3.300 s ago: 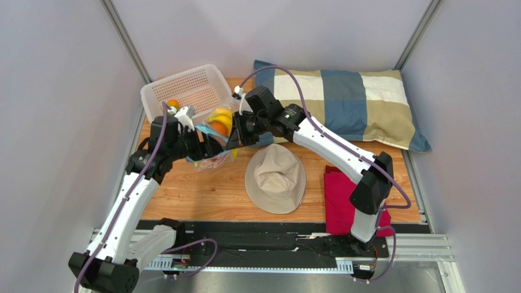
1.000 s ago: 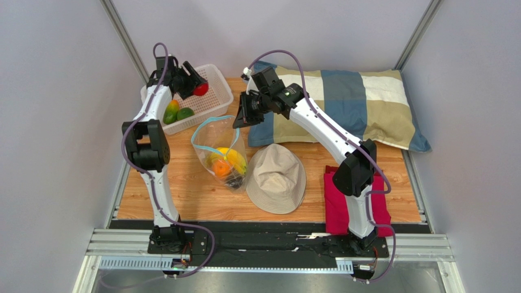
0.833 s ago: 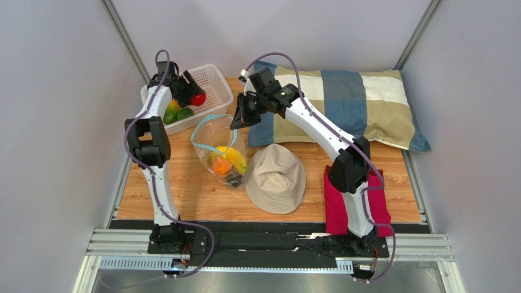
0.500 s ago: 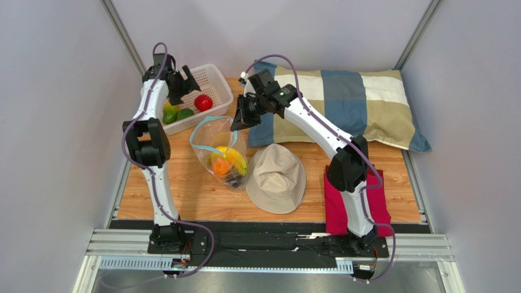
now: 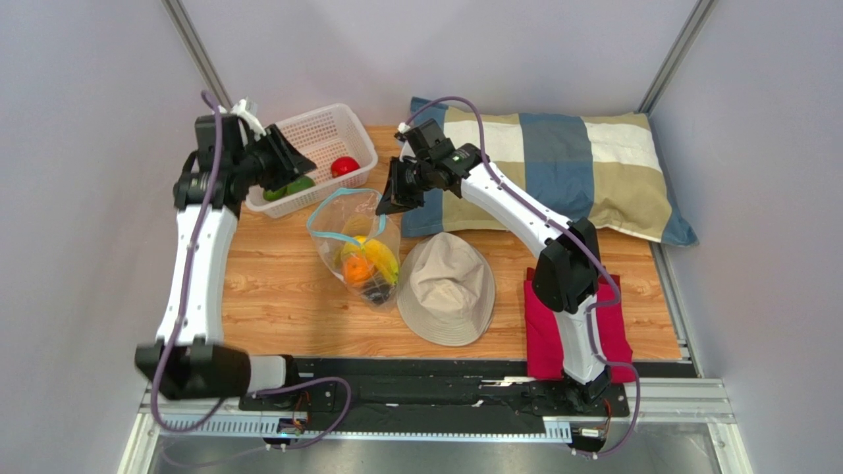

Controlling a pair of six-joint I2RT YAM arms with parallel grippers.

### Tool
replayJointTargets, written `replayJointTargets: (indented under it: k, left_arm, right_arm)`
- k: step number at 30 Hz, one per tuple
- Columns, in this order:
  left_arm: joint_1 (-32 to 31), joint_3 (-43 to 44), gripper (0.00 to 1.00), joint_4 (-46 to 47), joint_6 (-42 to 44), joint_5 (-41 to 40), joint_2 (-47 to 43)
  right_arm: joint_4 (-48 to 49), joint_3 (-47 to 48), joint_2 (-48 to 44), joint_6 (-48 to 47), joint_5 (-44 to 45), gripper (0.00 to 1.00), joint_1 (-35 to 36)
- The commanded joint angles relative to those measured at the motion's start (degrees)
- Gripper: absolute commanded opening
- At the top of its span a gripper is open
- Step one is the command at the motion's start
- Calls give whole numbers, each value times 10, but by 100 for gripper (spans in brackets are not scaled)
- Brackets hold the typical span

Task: Open the zip-top bag and remove the fake food

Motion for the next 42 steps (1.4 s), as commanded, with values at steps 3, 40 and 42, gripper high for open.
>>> replayJointTargets:
  k: [3, 40, 42]
  left_arm:
    - [-129, -138, 45, 108, -54, 36, -172]
    - [-238, -253, 26, 40, 21, -101, -104]
    - [-239, -267, 20, 55, 24, -77, -73]
  right_arm:
    - [41, 12, -39, 40, 71, 0, 31]
    - [98, -41, -95, 116, 49, 0, 65]
    - [90, -27, -88, 120, 44, 0, 65]
